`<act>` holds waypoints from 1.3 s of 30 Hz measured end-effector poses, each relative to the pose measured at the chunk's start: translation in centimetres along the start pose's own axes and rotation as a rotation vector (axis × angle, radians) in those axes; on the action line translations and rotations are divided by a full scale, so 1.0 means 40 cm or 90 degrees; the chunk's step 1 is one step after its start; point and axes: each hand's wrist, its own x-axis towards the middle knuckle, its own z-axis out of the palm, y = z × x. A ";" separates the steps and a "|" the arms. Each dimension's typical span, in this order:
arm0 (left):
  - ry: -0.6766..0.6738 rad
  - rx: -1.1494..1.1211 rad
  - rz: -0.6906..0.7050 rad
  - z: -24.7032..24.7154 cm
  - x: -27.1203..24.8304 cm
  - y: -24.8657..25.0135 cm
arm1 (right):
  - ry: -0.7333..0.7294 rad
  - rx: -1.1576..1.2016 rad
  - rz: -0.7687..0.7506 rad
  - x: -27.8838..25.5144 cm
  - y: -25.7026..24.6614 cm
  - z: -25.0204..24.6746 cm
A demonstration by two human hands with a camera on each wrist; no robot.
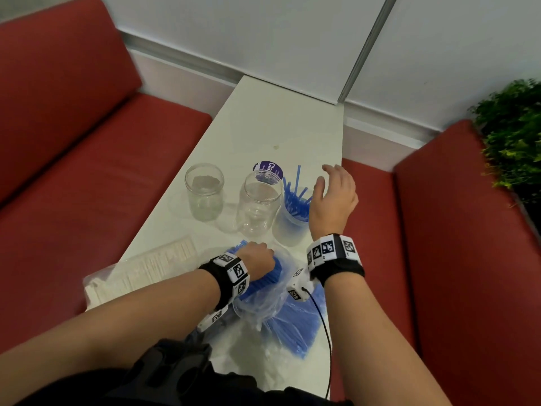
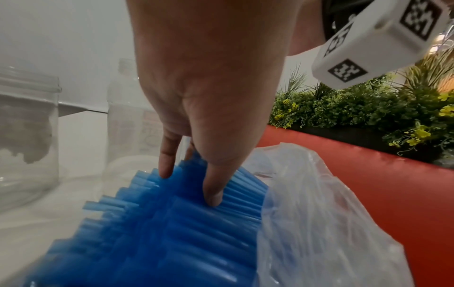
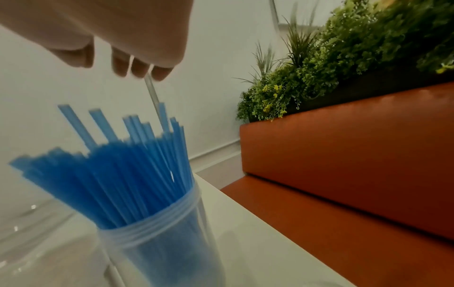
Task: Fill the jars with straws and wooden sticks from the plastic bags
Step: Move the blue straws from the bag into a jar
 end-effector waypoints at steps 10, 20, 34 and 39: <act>-0.035 -0.037 -0.064 -0.012 -0.009 -0.003 | -0.250 -0.078 -0.020 -0.040 0.031 0.035; -0.092 -0.075 -0.121 -0.092 -0.048 -0.011 | -0.413 -0.178 -0.050 -0.055 0.023 0.024; -0.067 -0.051 -0.185 -0.228 -0.156 -0.043 | -0.725 0.004 0.017 -0.266 -0.001 -0.013; 0.068 -0.098 -0.133 -0.325 -0.188 -0.038 | -0.590 0.128 0.080 -0.252 -0.035 -0.023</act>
